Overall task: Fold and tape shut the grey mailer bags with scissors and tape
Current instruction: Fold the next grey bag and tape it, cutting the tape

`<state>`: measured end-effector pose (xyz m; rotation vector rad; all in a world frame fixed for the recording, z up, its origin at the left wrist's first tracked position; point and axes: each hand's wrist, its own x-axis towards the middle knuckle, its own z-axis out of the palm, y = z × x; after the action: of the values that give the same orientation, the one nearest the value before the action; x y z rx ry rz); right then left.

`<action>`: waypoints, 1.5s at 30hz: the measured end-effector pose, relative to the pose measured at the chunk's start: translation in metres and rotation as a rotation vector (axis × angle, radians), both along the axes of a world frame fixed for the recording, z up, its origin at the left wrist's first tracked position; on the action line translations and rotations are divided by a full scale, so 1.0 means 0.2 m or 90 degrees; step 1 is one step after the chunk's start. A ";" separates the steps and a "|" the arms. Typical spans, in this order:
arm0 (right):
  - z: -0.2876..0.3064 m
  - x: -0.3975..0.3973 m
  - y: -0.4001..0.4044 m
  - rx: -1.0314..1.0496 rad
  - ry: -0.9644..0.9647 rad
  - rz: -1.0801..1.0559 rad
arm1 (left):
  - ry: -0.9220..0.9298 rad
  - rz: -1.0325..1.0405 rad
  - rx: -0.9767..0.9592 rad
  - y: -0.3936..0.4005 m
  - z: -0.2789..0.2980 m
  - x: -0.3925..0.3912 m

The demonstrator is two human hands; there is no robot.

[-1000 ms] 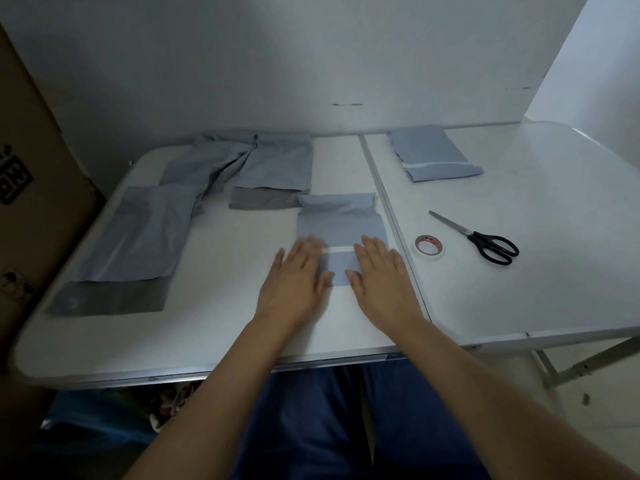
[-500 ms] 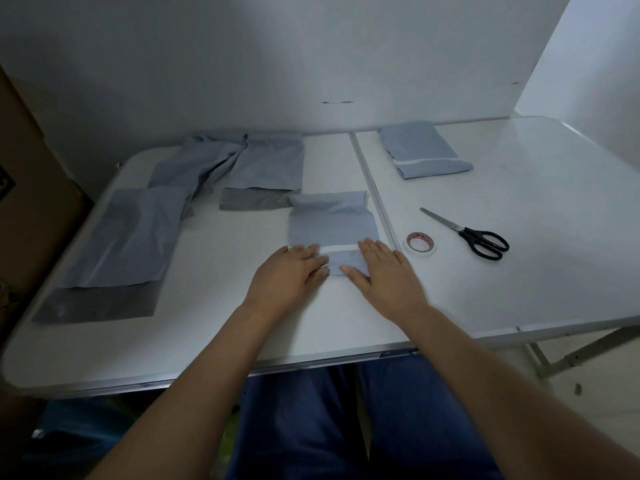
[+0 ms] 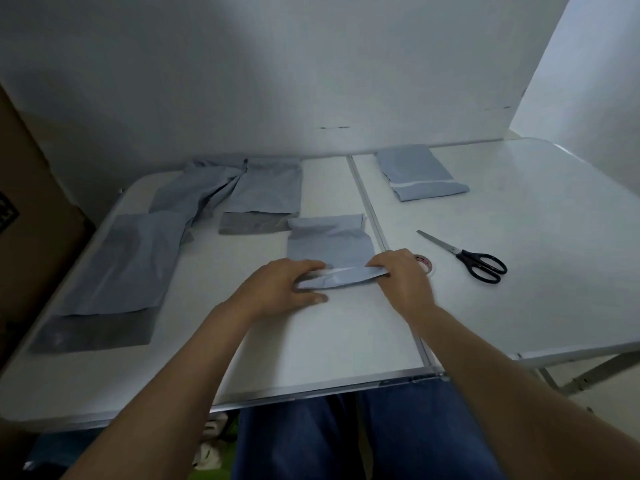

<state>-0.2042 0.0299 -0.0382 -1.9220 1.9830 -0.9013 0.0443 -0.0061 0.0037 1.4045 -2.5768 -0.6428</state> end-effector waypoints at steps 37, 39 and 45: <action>0.74 -0.85 -0.84 -0.178 -0.529 -0.159 | 0.257 0.191 -0.275 -0.94 0.70 -1.01; 0.72 -0.96 -0.95 -0.197 -0.520 -0.155 | 0.273 0.157 -0.279 -1.03 0.65 -1.09; 0.35 -1.23 -0.93 -0.072 -0.286 -0.153 | 0.100 -0.011 -0.271 -1.05 0.20 -1.23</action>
<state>-0.4493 -0.1562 0.0314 -1.3815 1.9368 -1.3915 -0.2013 -0.2155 0.0430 1.1448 -2.4141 -0.1756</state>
